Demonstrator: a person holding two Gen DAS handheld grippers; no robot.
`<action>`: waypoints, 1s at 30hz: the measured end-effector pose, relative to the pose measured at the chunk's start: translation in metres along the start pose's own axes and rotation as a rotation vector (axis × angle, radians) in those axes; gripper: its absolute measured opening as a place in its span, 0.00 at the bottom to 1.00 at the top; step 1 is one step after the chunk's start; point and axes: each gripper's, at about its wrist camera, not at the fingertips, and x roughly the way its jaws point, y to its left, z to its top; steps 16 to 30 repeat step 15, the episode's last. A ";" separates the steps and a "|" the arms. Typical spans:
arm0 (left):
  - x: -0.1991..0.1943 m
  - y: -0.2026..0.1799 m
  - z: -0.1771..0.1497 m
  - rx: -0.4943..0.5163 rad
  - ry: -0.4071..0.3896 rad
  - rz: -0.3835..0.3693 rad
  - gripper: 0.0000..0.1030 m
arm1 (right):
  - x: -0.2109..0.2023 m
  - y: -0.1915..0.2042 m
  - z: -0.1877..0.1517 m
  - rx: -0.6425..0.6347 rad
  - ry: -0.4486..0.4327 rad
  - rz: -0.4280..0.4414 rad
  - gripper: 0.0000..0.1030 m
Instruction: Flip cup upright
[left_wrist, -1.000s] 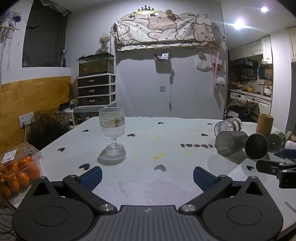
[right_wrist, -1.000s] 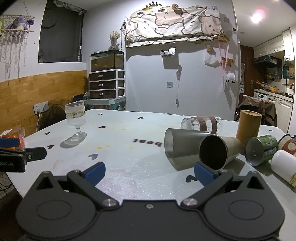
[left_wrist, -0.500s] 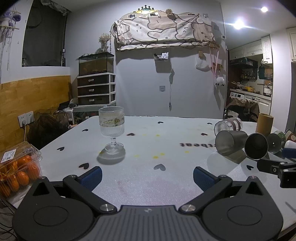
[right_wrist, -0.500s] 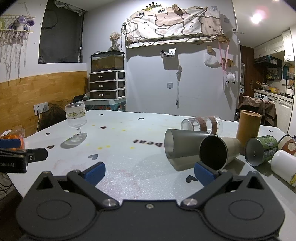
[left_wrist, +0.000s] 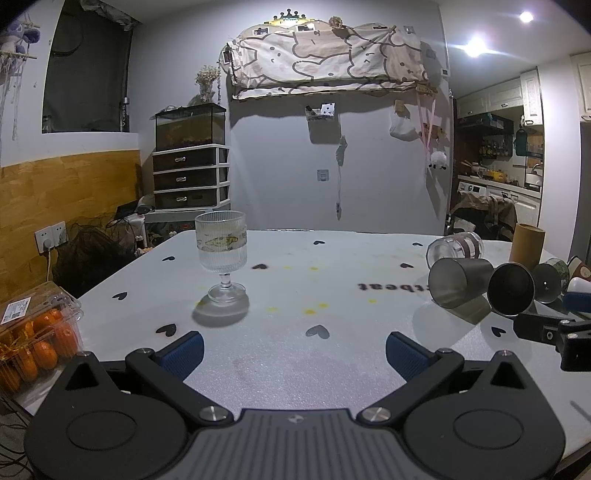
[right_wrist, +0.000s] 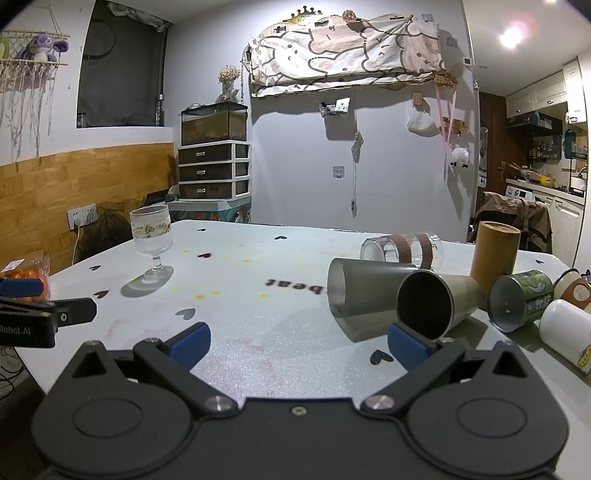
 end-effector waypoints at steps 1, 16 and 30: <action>0.000 0.000 0.000 0.000 0.000 0.000 1.00 | 0.000 0.000 0.000 0.000 0.000 0.000 1.00; 0.000 -0.002 -0.002 0.001 0.002 -0.004 1.00 | -0.001 0.000 0.000 -0.001 0.000 -0.001 1.00; 0.000 -0.002 -0.002 0.001 0.002 -0.004 1.00 | -0.001 0.000 0.000 -0.001 0.000 -0.001 1.00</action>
